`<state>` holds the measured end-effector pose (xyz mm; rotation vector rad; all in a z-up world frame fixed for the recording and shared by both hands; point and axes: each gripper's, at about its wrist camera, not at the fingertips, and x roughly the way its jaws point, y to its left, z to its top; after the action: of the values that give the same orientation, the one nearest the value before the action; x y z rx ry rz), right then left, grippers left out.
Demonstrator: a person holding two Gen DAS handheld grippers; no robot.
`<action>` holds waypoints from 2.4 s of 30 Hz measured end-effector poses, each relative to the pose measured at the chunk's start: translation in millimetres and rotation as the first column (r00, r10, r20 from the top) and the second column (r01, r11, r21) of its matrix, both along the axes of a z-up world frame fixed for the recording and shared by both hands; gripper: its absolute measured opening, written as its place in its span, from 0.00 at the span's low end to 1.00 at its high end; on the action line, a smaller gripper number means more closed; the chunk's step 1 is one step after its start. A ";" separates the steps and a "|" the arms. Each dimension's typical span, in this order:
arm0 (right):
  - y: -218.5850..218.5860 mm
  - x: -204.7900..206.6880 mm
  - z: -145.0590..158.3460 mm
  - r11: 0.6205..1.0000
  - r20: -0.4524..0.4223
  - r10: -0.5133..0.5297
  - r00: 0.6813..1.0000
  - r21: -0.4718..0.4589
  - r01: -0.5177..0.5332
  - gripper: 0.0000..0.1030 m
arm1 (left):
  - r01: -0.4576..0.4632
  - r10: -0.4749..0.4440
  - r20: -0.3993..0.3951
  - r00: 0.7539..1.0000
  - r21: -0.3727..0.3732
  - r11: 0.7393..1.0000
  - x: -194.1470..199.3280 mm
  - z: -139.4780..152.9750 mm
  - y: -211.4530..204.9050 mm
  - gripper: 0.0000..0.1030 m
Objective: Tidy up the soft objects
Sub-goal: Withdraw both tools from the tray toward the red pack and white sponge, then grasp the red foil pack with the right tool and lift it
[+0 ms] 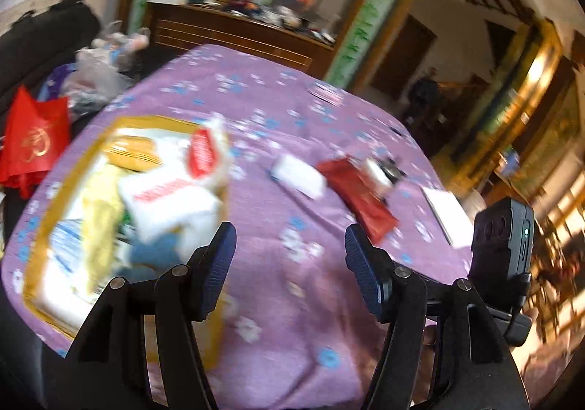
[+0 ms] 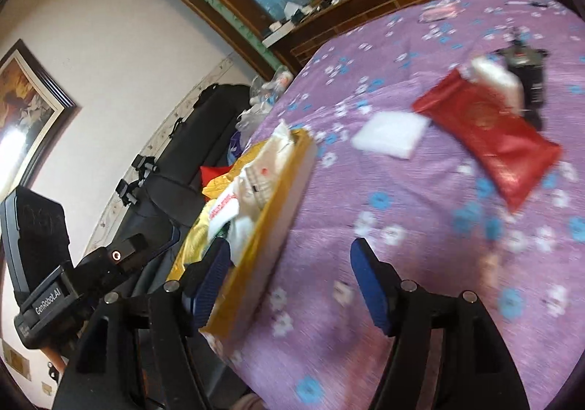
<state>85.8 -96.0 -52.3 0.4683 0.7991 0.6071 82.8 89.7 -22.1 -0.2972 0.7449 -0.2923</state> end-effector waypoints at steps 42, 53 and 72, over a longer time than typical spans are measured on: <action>-112.0 106.9 -22.9 0.941 -0.076 -0.276 0.958 -0.224 0.254 0.66 | 0.092 -0.096 -0.093 0.991 -0.044 0.995 27.3 -36.2 -28.7 0.61; -82.8 115.4 -40.8 0.953 -0.138 -0.195 0.971 -0.260 0.154 0.71 | 0.097 -0.101 -0.096 0.990 -0.048 0.994 36.6 -33.7 -27.3 0.61; -76.6 86.2 -45.3 0.892 -0.077 -0.296 0.952 -0.377 0.247 0.50 | 0.209 -0.171 -0.217 0.961 0.167 0.964 135.3 -34.4 -79.5 0.61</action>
<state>172.0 -172.6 -97.6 0.2725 0.9305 0.1577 218.2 10.1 -56.4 -0.0747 0.9974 -0.3752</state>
